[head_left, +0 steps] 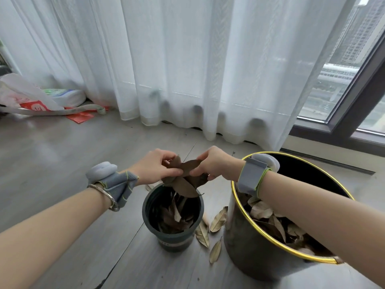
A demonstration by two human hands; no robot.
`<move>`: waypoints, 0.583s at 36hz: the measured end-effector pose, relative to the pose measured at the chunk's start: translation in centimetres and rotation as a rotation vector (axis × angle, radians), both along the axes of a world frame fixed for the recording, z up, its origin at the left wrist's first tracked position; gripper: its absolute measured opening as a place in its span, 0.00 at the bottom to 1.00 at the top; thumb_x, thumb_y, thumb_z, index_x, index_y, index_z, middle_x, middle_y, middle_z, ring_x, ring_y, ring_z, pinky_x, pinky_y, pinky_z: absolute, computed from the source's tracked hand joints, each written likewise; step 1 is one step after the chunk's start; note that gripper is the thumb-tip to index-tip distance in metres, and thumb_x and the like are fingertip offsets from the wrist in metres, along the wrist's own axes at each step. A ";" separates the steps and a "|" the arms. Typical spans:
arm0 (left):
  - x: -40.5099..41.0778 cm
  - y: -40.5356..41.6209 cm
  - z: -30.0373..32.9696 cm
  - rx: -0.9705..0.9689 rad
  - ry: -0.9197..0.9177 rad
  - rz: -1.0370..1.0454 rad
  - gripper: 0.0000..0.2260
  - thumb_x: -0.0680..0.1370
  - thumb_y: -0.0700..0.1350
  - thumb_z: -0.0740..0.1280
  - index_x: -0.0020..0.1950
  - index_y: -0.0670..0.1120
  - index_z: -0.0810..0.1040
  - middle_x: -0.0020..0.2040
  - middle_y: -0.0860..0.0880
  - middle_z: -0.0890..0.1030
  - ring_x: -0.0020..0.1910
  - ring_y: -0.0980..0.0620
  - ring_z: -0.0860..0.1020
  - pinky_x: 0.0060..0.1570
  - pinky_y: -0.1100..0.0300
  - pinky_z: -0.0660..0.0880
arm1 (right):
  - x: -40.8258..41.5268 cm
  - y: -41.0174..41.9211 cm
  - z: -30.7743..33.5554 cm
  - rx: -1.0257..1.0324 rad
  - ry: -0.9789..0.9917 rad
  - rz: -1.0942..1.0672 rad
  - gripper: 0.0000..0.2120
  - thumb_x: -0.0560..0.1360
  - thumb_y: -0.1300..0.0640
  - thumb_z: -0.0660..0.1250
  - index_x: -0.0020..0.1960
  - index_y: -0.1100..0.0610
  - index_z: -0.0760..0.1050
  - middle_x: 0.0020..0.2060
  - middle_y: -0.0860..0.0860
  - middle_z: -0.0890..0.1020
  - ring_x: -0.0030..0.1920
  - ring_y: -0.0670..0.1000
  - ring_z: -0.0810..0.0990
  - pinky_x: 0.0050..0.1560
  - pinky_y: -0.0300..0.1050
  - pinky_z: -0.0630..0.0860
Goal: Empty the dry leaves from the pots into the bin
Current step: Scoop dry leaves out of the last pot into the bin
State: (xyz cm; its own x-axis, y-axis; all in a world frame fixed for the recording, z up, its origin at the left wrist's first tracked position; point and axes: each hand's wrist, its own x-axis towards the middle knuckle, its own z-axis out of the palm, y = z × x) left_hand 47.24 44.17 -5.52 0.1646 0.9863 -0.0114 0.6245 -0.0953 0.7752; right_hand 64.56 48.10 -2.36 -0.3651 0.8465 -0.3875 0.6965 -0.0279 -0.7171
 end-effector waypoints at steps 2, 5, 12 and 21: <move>0.6 0.1 0.5 0.046 0.064 -0.017 0.10 0.73 0.41 0.72 0.38 0.55 0.77 0.36 0.56 0.79 0.35 0.64 0.75 0.44 0.67 0.73 | 0.6 0.0 0.1 0.010 0.019 -0.013 0.20 0.71 0.61 0.73 0.62 0.61 0.76 0.48 0.54 0.78 0.45 0.52 0.77 0.29 0.33 0.75; 1.0 -0.1 0.8 0.071 0.159 -0.048 0.09 0.74 0.42 0.71 0.38 0.55 0.75 0.36 0.58 0.79 0.35 0.66 0.74 0.39 0.74 0.69 | 1.0 -0.3 -0.2 0.013 0.025 -0.001 0.19 0.72 0.62 0.72 0.62 0.61 0.76 0.47 0.55 0.78 0.45 0.52 0.78 0.35 0.36 0.77; 1.4 -0.4 1.0 0.171 0.319 -0.063 0.10 0.76 0.43 0.69 0.38 0.54 0.73 0.40 0.55 0.76 0.41 0.57 0.75 0.47 0.57 0.75 | 1.9 -0.4 0.0 0.048 0.062 0.048 0.15 0.73 0.64 0.70 0.59 0.63 0.78 0.45 0.56 0.78 0.45 0.53 0.78 0.41 0.39 0.79; 3.0 0.2 3.9 0.225 0.165 -0.041 0.03 0.74 0.46 0.71 0.41 0.48 0.80 0.37 0.53 0.81 0.40 0.54 0.78 0.44 0.58 0.77 | 4.9 0.4 4.2 0.083 0.121 0.069 0.10 0.71 0.64 0.72 0.52 0.59 0.80 0.36 0.52 0.78 0.32 0.46 0.76 0.33 0.34 0.77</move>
